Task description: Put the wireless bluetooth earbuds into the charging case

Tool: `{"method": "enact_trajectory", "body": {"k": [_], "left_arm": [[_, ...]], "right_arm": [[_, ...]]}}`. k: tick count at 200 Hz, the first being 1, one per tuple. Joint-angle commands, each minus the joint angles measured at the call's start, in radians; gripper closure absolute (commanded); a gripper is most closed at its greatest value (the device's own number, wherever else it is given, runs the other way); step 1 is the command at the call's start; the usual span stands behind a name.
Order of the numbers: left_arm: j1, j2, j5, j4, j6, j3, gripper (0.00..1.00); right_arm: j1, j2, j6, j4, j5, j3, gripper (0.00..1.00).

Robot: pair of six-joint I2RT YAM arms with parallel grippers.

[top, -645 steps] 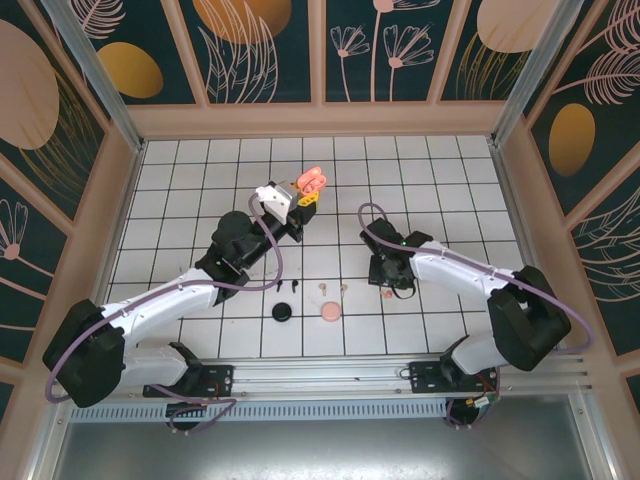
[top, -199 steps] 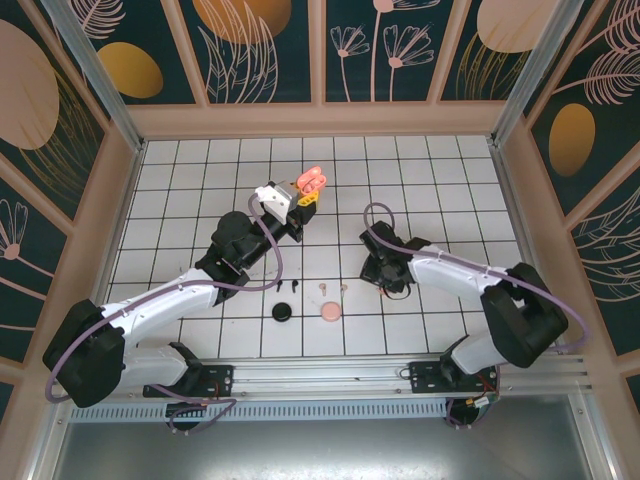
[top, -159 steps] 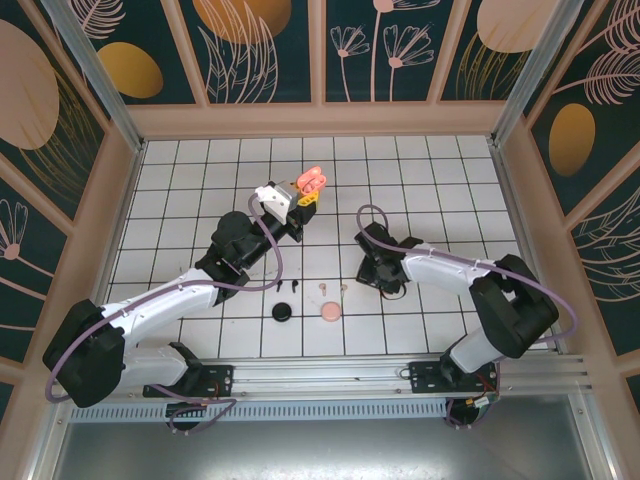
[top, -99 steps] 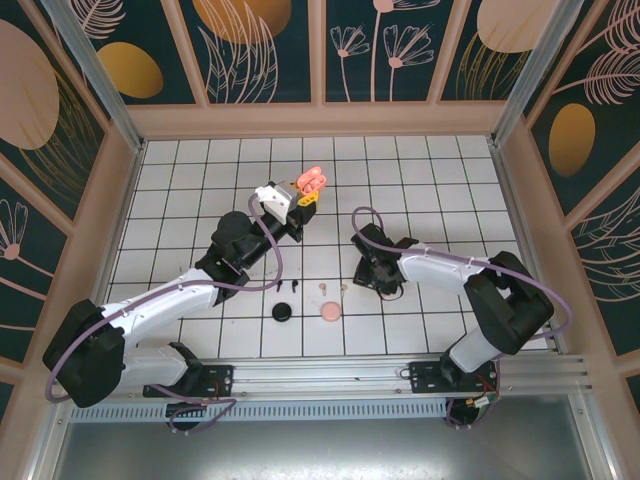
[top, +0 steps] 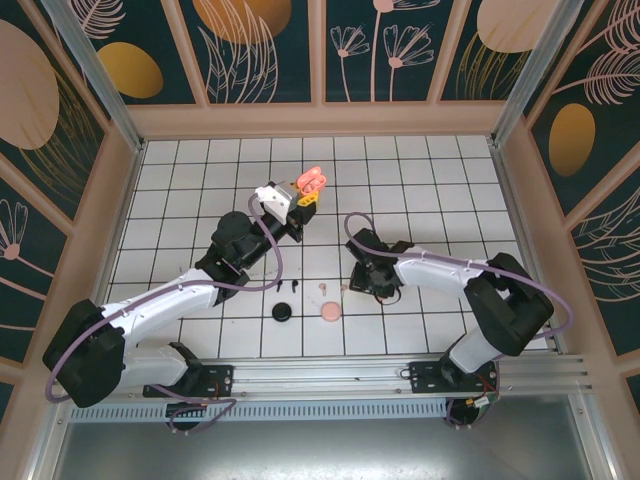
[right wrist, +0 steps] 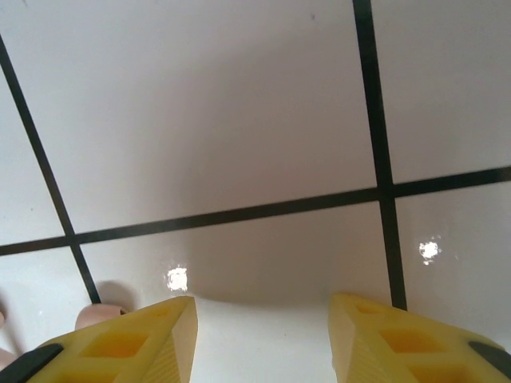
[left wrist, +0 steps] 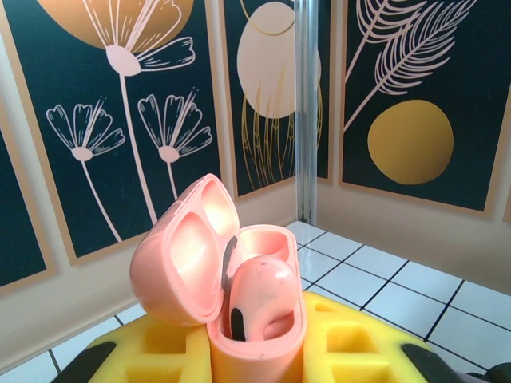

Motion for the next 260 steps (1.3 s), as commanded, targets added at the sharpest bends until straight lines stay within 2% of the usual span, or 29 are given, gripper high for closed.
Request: {"method": "enact_trajectory", "body": {"k": [1,17,41,82,107,201,260], "left_arm": [[-0.006,-0.016,0.012,0.059,0.01,-0.008,1.0],[-0.005,-0.014,0.013,0.063,0.007,-0.009,1.0],[-0.006,-0.007,0.015,0.072,0.003,-0.013,1.0],[-0.006,0.012,0.02,0.11,-0.014,-0.022,1.0],[-0.005,0.026,0.022,0.124,-0.016,-0.02,1.0],[-0.006,0.054,0.056,0.15,-0.039,-0.013,1.0],[-0.006,0.057,0.062,0.15,-0.038,-0.013,1.0]], "right_arm": [[0.011,-0.084,0.037,-0.076,0.049,0.063,0.51],[0.014,-0.125,0.098,-0.119,0.083,0.083,0.51],[0.014,-0.194,0.278,-0.177,0.11,0.063,0.49],[0.014,-0.346,0.625,-0.158,0.082,-0.1,0.5],[0.01,-0.4,0.735,-0.151,0.071,-0.169,0.51],[-0.023,-0.291,0.728,-0.081,0.015,-0.201,0.53],[-0.071,-0.254,0.67,-0.044,0.003,-0.189,0.56]]}}
